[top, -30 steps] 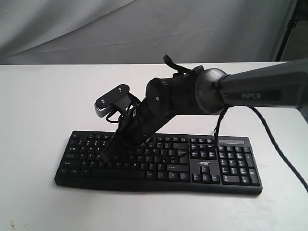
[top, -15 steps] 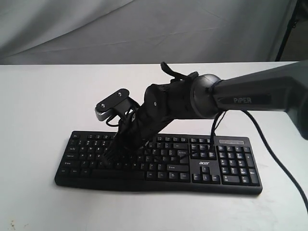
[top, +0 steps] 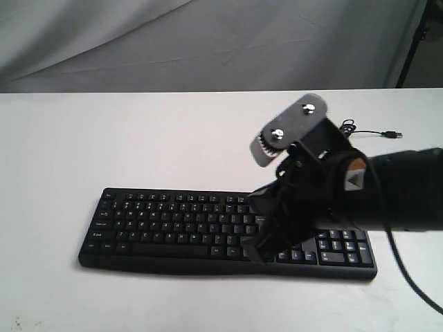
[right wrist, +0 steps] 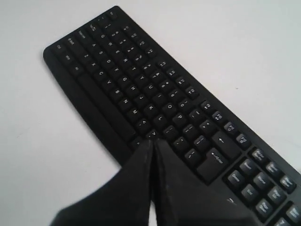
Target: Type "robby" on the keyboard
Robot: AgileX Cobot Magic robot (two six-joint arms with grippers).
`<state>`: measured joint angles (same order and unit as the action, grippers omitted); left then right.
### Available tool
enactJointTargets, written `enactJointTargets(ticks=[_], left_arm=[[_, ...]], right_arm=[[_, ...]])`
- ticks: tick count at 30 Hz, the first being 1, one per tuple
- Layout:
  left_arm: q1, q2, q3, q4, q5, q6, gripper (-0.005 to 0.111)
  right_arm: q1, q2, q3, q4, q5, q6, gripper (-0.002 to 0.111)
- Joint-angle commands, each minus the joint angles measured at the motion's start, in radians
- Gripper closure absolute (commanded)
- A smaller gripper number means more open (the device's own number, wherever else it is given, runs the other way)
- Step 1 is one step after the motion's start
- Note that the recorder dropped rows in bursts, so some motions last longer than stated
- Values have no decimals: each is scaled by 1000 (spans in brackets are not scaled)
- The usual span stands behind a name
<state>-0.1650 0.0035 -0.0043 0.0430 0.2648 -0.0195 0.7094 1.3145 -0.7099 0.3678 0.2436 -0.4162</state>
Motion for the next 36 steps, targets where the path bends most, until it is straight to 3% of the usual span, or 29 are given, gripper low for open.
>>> enactJointTargets(ticks=[1,4,8,13,17,20,23,27,36], left_arm=[[-6,-3,4,5,-7,-3,107],[-6,-3,4,5,-7,-3,107],[-6,-3,4,5,-7,-3,107],[-6,-3,4,5,-7,-3,107],[-6,-3,4,5,-7,-3,107],[-6,-3,4,5,-7,-3,107],[-6,-3,4,5,-7,-3,107],[-6,-3,4,5,-7,-3,107],[-6,-3,4,5,-7,-3,107]], right_arm=[[-3,-114,99,10,-61,10,108],[-3,-186,160,10,-133,10,108],[-6,-297,265,37,-361,10,108],[-111,-534,471,142,-517,10,108],[-335,-736,553,130,-468,10,108],[-543,-856,550,128,-310,10,108],[-687,-963,550,122,-150,10,108],[-759,-1062,577,74,-122,10,108],[-758,-1077,643,91,-208,10,108]])
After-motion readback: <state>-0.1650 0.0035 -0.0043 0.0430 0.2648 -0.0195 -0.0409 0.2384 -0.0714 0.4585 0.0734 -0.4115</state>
